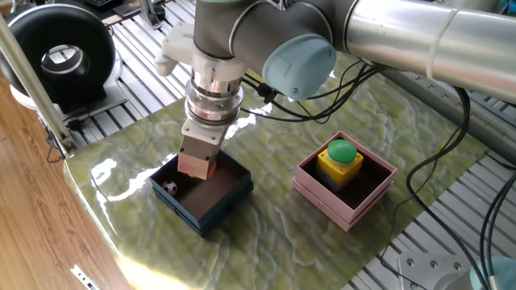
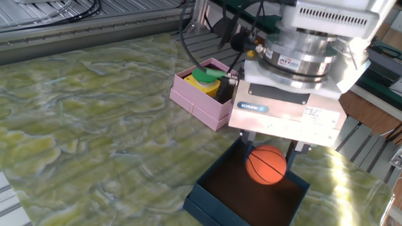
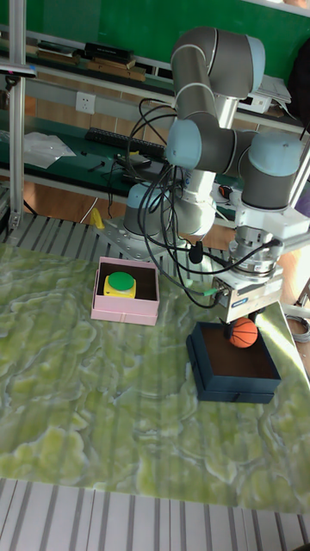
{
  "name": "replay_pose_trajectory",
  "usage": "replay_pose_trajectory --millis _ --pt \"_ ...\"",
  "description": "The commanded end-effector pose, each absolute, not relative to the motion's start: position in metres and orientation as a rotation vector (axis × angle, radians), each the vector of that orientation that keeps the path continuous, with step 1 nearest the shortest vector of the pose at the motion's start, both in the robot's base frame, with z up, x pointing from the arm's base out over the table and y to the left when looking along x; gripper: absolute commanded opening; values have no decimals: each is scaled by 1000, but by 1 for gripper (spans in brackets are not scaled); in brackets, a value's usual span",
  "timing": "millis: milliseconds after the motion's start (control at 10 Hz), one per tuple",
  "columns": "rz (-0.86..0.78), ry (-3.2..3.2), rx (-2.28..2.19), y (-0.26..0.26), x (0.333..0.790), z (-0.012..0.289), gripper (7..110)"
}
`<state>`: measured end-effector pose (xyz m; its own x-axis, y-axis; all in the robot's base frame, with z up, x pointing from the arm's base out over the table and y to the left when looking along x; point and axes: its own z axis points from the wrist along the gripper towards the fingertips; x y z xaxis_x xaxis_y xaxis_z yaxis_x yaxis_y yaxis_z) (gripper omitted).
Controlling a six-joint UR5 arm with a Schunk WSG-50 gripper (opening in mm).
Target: Move an object from one box to another
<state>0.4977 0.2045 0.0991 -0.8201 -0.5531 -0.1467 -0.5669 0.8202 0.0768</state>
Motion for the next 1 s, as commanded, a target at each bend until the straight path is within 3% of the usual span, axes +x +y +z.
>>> replay_pose_trajectory --millis 0,500,700,900 --pt "146 2912 -897 196 493 103 7" --pt "218 2952 -714 207 493 104 7" --pt "335 2918 -752 226 491 108 7" --pt "290 2889 -716 222 503 108 7"
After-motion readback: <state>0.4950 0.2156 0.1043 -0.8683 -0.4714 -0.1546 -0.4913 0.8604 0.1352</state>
